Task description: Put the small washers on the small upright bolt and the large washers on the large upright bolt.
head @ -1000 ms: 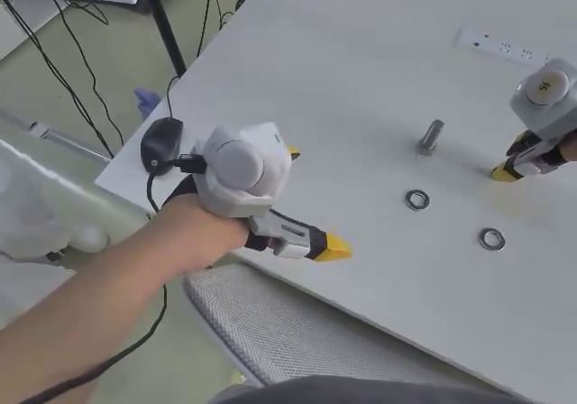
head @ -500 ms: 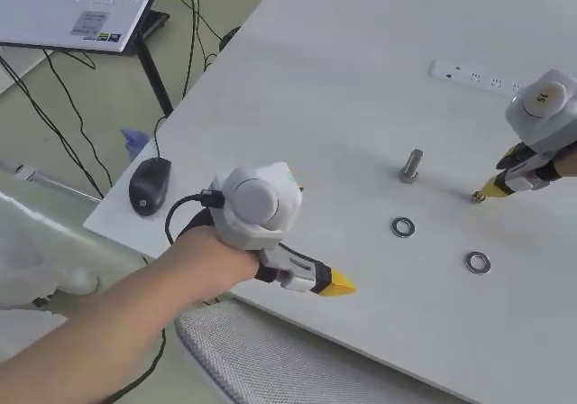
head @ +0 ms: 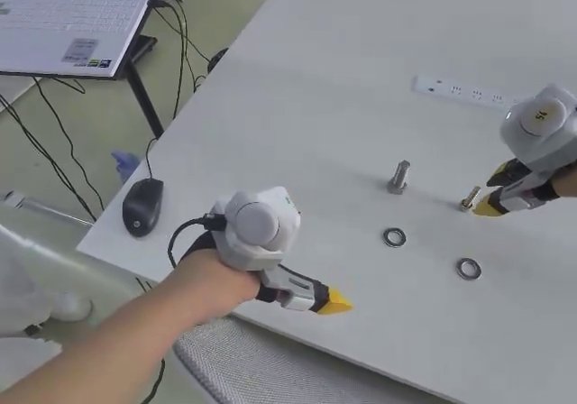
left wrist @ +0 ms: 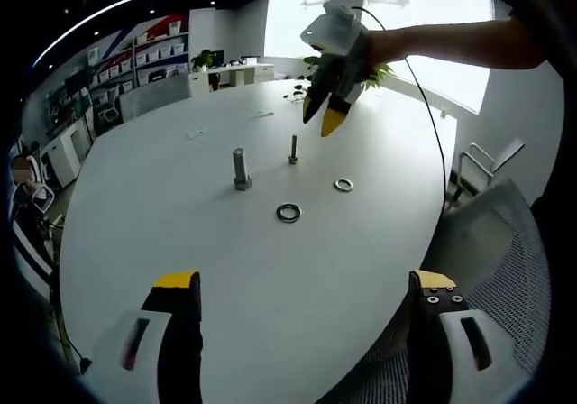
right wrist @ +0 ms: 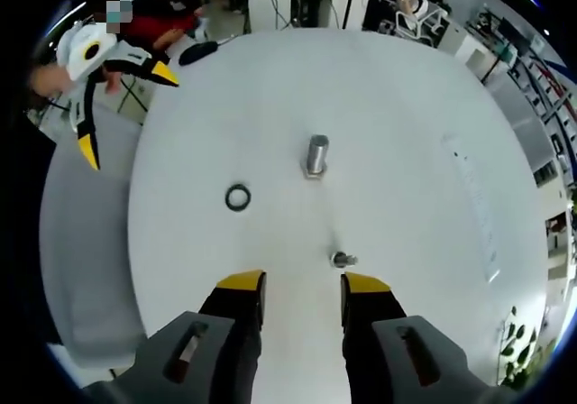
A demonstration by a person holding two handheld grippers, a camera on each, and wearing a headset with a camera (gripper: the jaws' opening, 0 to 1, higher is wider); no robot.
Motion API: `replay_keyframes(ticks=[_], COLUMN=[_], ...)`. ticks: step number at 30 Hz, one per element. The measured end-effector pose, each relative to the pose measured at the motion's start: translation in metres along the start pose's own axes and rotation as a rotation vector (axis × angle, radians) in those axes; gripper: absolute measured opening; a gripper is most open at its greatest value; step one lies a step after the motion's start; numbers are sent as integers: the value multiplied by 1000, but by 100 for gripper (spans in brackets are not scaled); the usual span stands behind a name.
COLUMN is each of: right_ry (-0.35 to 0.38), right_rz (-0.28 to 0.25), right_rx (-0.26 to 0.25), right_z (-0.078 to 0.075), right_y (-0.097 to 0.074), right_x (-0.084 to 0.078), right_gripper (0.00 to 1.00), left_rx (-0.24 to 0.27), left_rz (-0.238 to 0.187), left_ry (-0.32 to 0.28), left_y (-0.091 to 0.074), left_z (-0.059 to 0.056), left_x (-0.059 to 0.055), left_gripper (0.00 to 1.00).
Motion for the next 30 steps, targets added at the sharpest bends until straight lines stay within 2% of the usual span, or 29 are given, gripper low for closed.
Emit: replay_keyframes(ticks=[3,8,13,17,21,22,24,30], right_ry=[-1,-6,-76,-89,-102,-146,-154,-133], right_rz=[8,14,31,46,43,60,91,68], right_rx=[9,26,44,61,83,94,101,131], right_z=[9,26,43,47,51,52,54,54], right_y=[2,4,6,10,17,21,28,41], right_x=[-8,-15,-18,-24,-28,-31,-38,-43], right_gripper=[36,36,37,39,42,43,44,44], left_rx=[1,8,2,0,3,10,18,20], left_rz=[-14,-12,-6,-24,-12,-12,-22,-13], left_ry=[-19,-11,-12,2,0,-4,-8,0], left_y=[-2,-4,-8,-11,-10,-10,-11,-12], left_z=[-1,-1,-5,-10,-11,-10,-9,-11], left_x=[2,1,1,2,0,-1,1,-1], left_gripper=[95,94,91,91,91,91,91,91])
Point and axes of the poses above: the centre of the closed fingertips' face, and the gripper's own axes: y roughly forward along the fingers, z roughly to its left, x roughly out of its top, the point moved 1 cm from there along -y, roughly backward along the fingers, and after that the axes turned 15 degrees about x, right-handed, at the moved point
